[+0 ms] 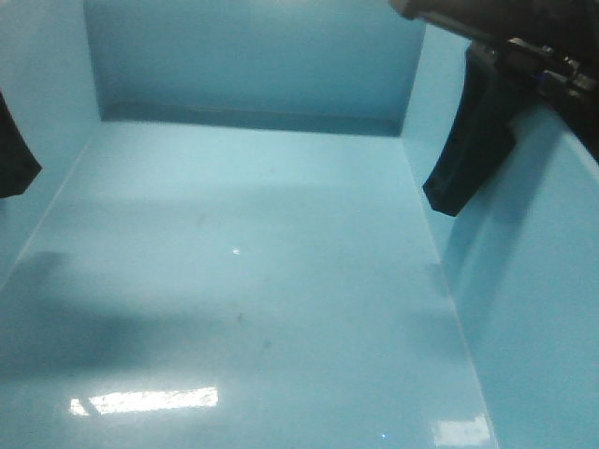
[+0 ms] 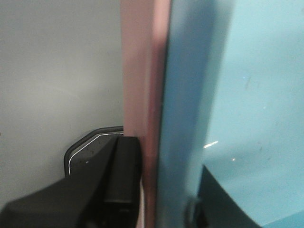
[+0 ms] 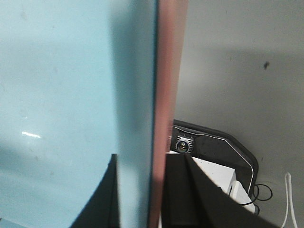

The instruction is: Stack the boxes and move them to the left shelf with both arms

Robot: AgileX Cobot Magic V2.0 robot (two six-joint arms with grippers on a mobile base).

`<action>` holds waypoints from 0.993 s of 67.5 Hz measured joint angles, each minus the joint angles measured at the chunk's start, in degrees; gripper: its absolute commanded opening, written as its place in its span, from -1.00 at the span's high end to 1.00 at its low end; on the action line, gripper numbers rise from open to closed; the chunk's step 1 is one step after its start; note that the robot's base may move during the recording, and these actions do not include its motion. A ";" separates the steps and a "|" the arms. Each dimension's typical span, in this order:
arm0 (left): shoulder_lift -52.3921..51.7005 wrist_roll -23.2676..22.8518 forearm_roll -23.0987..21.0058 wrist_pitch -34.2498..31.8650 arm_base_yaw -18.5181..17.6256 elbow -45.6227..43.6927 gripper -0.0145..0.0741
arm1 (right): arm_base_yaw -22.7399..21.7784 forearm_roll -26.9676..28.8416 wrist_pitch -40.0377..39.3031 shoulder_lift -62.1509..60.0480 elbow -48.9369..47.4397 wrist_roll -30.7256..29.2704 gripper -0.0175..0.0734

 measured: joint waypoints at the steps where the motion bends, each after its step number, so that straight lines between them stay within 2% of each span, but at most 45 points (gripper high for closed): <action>1: 0.00 0.00 0.00 0.00 0.00 0.00 0.68 | 0.00 0.00 0.00 0.00 0.00 0.00 0.48; 67: 0.00 0.00 -0.25 0.00 0.00 0.00 0.68 | 0.00 -0.32 0.00 0.00 0.00 0.00 0.48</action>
